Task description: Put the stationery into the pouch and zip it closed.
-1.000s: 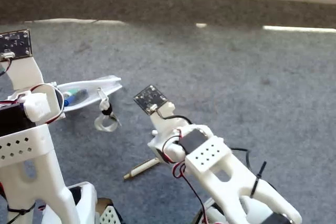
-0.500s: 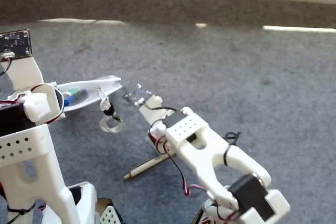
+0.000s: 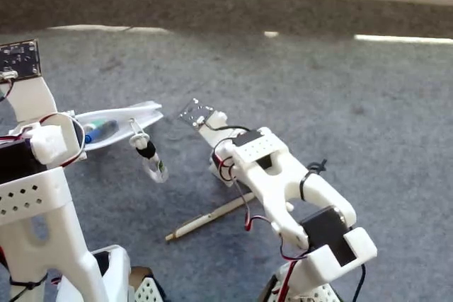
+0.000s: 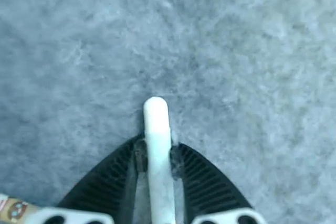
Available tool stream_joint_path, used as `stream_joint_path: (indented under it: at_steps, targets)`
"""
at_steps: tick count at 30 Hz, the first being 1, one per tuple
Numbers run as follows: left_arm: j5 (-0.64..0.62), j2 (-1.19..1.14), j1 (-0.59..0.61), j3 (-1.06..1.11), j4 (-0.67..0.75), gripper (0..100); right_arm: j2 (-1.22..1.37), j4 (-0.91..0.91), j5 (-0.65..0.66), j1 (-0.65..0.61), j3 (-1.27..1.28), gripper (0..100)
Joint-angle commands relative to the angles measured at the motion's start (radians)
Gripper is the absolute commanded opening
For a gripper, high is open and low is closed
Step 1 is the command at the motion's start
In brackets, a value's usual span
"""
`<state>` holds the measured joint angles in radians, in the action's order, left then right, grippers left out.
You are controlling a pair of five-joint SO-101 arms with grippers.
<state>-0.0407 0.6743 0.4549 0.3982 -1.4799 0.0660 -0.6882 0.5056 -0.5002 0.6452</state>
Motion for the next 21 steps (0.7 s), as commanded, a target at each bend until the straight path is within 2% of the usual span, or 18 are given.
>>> stream_joint_path:
  at_steps: [1, 8, 13, 21]
  targets:
    - [-0.002, -0.010, 0.013, 0.008, 0.009, 1, 0.013, 0.051, 0.031, 0.062, -0.028, 0.5]
    - [-0.002, -0.010, 0.013, 0.008, 0.006, 1, 0.005, 0.051, 0.041, 0.166, -0.036, 0.5]
    - [-0.002, -0.010, 0.013, 0.008, 0.006, 1, -0.142, 0.047, 0.041, 0.205, -0.025, 0.5]
    - [-0.002, -0.010, 0.010, 0.008, 0.008, 1, -0.420, -0.133, 0.037, 0.188, 0.022, 0.5]
